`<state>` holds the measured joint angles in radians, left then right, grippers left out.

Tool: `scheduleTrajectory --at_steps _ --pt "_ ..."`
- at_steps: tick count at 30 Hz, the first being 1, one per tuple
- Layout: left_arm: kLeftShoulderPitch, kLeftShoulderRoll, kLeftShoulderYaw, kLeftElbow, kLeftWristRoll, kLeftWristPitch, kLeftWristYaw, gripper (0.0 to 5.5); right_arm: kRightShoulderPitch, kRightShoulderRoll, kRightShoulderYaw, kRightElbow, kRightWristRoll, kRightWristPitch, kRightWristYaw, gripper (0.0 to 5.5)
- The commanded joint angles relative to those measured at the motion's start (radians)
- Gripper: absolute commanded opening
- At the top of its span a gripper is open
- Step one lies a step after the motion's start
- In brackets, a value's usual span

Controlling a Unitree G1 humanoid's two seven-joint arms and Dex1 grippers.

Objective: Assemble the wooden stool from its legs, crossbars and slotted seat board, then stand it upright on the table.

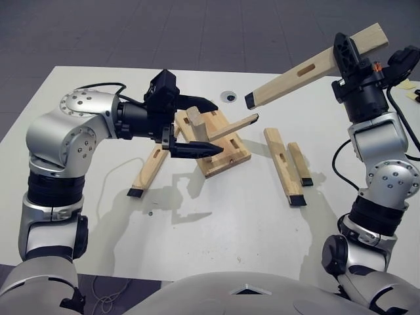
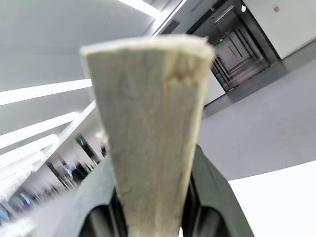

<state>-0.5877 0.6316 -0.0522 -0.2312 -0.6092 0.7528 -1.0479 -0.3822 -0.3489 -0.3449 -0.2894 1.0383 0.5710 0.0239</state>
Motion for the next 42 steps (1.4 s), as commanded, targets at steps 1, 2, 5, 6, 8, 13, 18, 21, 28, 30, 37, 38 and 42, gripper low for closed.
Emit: scheduleTrajectory --at_steps 1,2,5,6,8,13,18,21,28,30,37,38,42 --pt "0.039 -0.052 0.086 -0.05 -0.002 -0.015 0.147 5.4 0.044 -0.074 0.097 -0.032 -0.222 -0.056 0.062 1.03" --pt "0.056 -0.06 0.105 -0.087 -0.026 -0.001 0.168 5.4 0.055 -0.087 0.127 -0.04 -0.281 -0.073 0.078 1.03" --pt "0.128 -0.048 0.152 -0.206 -0.112 0.064 0.205 5.4 0.093 -0.079 0.184 -0.052 -0.394 -0.108 0.1 1.03" --pt "0.147 -0.041 0.16 -0.226 -0.127 0.077 0.211 5.4 0.103 -0.073 0.197 -0.057 -0.418 -0.117 0.104 1.03" --pt "0.18 -0.032 0.172 -0.255 -0.146 0.093 0.231 5.4 0.117 -0.062 0.223 -0.06 -0.468 -0.138 0.115 1.03" --pt "0.212 -0.044 0.165 -0.238 -0.136 0.08 0.276 5.4 0.13 -0.029 0.262 -0.068 -0.54 -0.161 0.134 1.03" --pt "0.206 -0.076 0.151 -0.205 -0.138 0.068 0.311 4.91 0.129 0.004 0.275 -0.064 -0.571 -0.166 0.153 1.03" --pt "0.216 -0.069 0.163 -0.211 -0.165 0.081 0.305 4.39 0.118 0.026 0.293 -0.06 -0.589 -0.166 0.162 1.03" --pt "0.222 -0.04 0.17 -0.217 -0.196 0.088 0.292 3.22 0.112 0.057 0.313 -0.055 -0.631 -0.161 0.173 1.03" --pt "0.233 -0.051 0.172 -0.228 -0.204 0.092 0.309 2.86 0.11 0.059 0.312 -0.053 -0.637 -0.159 0.18 1.03" --pt "0.282 -0.087 0.152 -0.271 -0.204 0.075 0.373 2.42 0.106 0.057 0.306 -0.049 -0.641 -0.138 0.2 1.03" --pt "0.286 -0.092 0.144 -0.277 -0.196 0.069 0.382 2.42 0.101 0.055 0.304 -0.046 -0.643 -0.136 0.204 1.03" --pt "0.311 -0.112 0.109 -0.298 -0.174 0.044 0.413 2.41 0.082 0.055 0.311 -0.037 -0.648 -0.133 0.22 1.03"
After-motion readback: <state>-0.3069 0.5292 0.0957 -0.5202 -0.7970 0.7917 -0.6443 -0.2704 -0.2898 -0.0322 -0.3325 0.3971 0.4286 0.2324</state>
